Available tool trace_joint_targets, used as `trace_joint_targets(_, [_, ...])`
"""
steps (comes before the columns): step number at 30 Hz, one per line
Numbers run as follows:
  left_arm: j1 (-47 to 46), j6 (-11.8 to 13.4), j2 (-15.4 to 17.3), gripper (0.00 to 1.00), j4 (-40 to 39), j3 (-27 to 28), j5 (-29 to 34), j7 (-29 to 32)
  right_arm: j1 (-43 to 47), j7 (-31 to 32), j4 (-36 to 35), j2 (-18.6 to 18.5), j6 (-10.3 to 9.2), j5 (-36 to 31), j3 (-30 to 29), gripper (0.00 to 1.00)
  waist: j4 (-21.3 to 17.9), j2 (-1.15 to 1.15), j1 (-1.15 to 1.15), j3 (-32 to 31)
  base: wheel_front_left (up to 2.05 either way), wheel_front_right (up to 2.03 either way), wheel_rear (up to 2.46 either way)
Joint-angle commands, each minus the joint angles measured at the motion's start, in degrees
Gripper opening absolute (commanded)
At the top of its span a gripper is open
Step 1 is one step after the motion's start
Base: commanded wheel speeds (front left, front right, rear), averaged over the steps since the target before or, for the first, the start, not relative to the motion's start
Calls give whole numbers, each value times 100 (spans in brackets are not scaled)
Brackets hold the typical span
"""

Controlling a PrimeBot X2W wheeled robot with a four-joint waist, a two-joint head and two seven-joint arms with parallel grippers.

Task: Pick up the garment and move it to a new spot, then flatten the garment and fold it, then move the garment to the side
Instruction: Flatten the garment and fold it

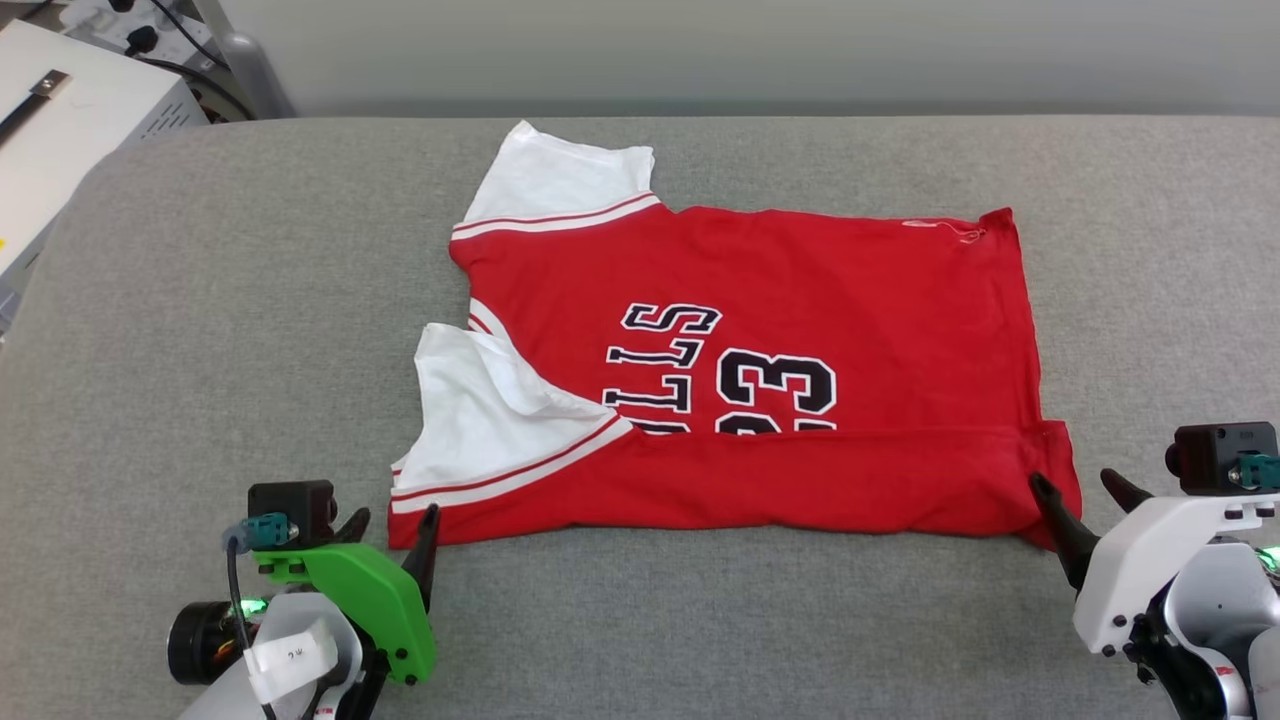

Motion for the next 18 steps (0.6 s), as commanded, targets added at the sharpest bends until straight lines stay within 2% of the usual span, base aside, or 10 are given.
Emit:
trace_joint_targets(1, [46,91,63,100,-52,4,-33,86,42,21,-91,54,-5,-70,-17,100,-84,65,0,101,0,0,0])
trace_joint_targets(7, [-79,274,221,100,49,-66,141,276,97,47,-300,211,-5,-174,-60,100,-209,65,0,303,0,0,0])
trace_joint_targets(18, [-247,221,88,100,747,-211,76,570,73,11,-372,263,-5,-205,-52,100,-327,65,0,548,0,0,0])
